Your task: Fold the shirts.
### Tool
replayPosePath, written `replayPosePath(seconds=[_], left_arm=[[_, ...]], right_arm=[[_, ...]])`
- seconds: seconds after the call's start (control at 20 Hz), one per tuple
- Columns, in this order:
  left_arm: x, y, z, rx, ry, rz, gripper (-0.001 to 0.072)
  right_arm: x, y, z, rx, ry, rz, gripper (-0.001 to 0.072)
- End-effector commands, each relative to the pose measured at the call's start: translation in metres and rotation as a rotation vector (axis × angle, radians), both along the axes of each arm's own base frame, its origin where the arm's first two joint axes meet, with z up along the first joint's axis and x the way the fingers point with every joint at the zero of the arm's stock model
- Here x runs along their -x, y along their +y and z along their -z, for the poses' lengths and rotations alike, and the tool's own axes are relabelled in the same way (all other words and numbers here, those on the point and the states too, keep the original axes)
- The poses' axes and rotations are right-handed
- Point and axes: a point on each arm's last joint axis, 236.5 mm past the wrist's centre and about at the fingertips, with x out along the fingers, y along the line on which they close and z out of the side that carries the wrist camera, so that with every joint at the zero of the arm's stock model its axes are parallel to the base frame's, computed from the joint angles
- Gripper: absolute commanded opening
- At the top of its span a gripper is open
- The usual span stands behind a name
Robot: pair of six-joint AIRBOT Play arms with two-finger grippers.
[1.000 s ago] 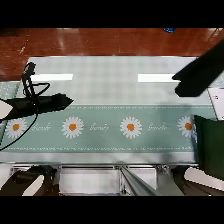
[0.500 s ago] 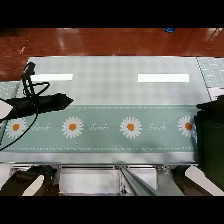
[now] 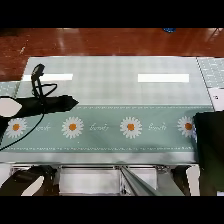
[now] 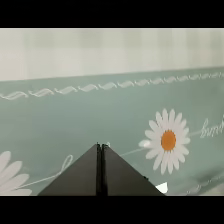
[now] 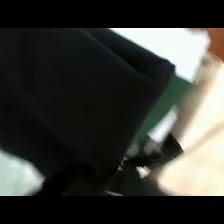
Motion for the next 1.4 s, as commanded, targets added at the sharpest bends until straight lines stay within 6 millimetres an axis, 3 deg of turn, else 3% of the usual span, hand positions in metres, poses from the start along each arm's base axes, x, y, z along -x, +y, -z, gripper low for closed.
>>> replayPosePath(seconds=[0.0, 0.15, 0.25, 0.35, 0.4, 0.5, 0.55, 0.6, 0.65, 0.7, 0.75, 0.85, 0.9, 1.0, 1.35], left_arm=[[0.009, -0.022, 0.016, -0.035, 0.008, 0.106, 0.0022], [-0.017, -0.002, 0.009, -0.032, -0.033, 0.018, 0.0021], [-0.042, 0.027, -0.021, -0.034, -0.096, -0.048, 0.0021], [-0.074, 0.061, -0.077, -0.031, -0.214, -0.135, 0.0021], [-0.086, 0.071, -0.107, -0.03, -0.28, -0.163, 0.0021], [-0.101, 0.071, -0.162, -0.022, -0.389, -0.16, 0.002], [-0.105, 0.062, -0.179, -0.024, -0.424, -0.131, 0.002], [-0.109, 0.055, -0.185, -0.035, -0.434, -0.108, 0.0021], [-0.113, 0.047, -0.177, -0.031, -0.406, -0.094, 0.002], [-0.114, 0.042, -0.158, -0.048, -0.348, -0.076, 0.002], [-0.112, 0.044, -0.124, -0.114, -0.251, -0.043, 0.002], [-0.098, 0.062, -0.055, -0.267, -0.022, -0.006, 0.002], [-0.094, 0.067, -0.037, -0.291, 0.048, -0.01, 0.002], [-0.091, 0.067, -0.02, -0.307, 0.103, 0.008, 0.002], [-0.091, 0.067, -0.01, -0.364, 0.112, 0.032, 0.0021]], right_arm=[[0.018, 0.015, 0.033, -0.049, 0.069, 0.004, 0.0411], [-0.006, -0.002, 0.023, -0.045, 0.068, -0.115, 0.0409], [-0.055, -0.017, 0.003, -0.046, -0.023, -0.22, 0.0361], [-0.147, -0.015, -0.025, -0.076, -0.241, -0.394, 0.0066], [-0.202, 0.003, -0.041, -0.112, -0.388, -0.506, 0.0027], [-0.311, 0.062, -0.079, -0.15, -0.674, -0.738, 0.0027], [-0.35, 0.096, -0.089, -0.135, -0.752, -0.85, 0.0027], [-0.377, 0.13, -0.086, -0.102, -0.764, -0.957, 0.0027], [-0.392, 0.155, -0.072, -0.059, -0.719, -1.053, 0.0027], [-0.397, 0.178, -0.049, -0.016, -0.615, -1.163, 0.0027], [-0.397, 0.193, -0.023, 0.021, -0.488, -1.26, 0.0027], [-0.383, 0.211, 0.026, 0.033, -0.285, -1.35, 0.0026], [-0.376, 0.216, 0.045, 0.014, -0.236, -1.332, 0.0025], [-0.37, 0.218, 0.065, -0.011, -0.207, -1.331, 0.0026], [-0.368, 0.217, 0.064, -0.011, -0.204, -1.333, 0.0026]])
